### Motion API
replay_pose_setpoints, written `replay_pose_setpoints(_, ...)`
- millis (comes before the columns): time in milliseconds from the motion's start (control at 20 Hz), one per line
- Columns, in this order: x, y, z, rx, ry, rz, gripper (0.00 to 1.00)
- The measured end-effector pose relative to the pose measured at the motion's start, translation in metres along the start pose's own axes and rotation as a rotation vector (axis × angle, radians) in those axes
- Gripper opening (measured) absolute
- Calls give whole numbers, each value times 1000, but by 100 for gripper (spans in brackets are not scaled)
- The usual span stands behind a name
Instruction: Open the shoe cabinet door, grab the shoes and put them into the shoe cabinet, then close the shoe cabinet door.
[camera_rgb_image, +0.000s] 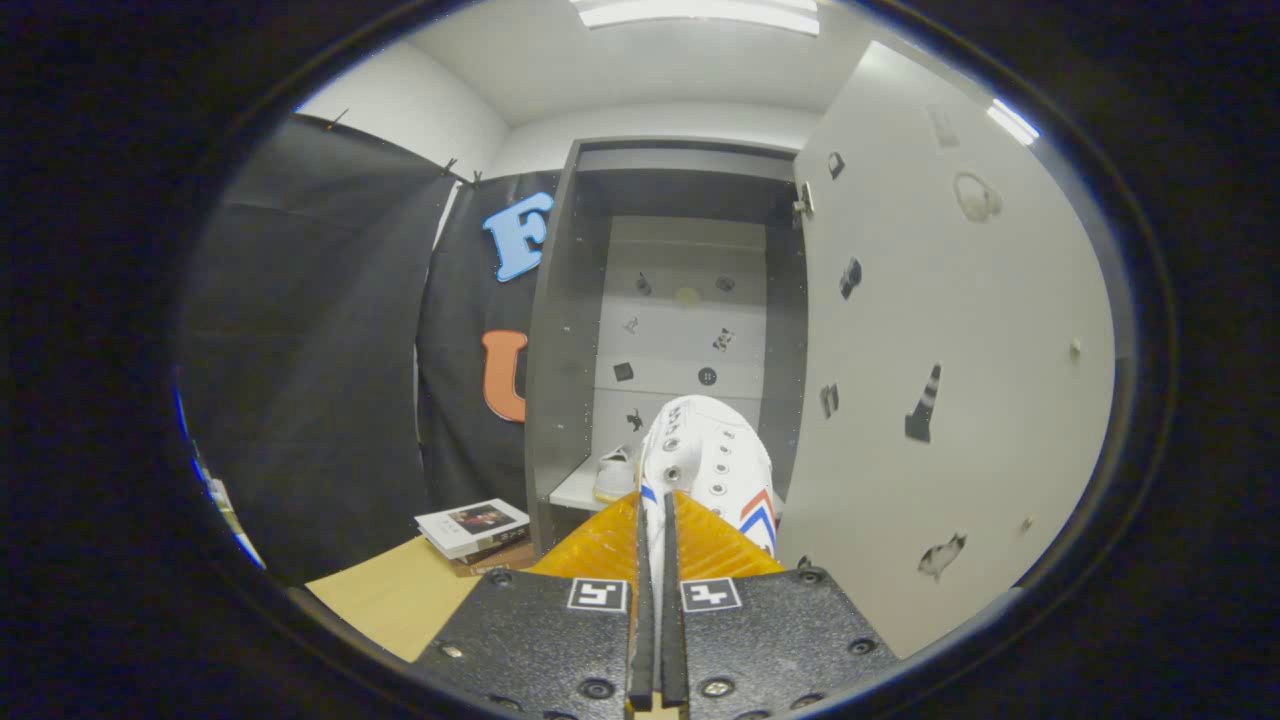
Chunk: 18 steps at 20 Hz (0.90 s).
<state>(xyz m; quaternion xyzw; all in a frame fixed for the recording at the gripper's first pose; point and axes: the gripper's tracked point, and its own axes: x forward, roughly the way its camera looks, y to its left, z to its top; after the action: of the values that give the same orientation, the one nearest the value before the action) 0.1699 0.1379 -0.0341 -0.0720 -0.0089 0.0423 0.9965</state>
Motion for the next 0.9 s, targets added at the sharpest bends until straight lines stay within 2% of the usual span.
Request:
replay_pose_setpoints(250, 6, -13, 64, 46, 24, 12, 6)
replay_pose_setpoints(400, 31, -24, 89, 32, 49, -11, 6)
replay_pose_setpoints(600, 85, -33, 95, -20, 85, -48, 6)
replay_pose_setpoints(900, 171, -22, 61, -29, 184, -13, 7)
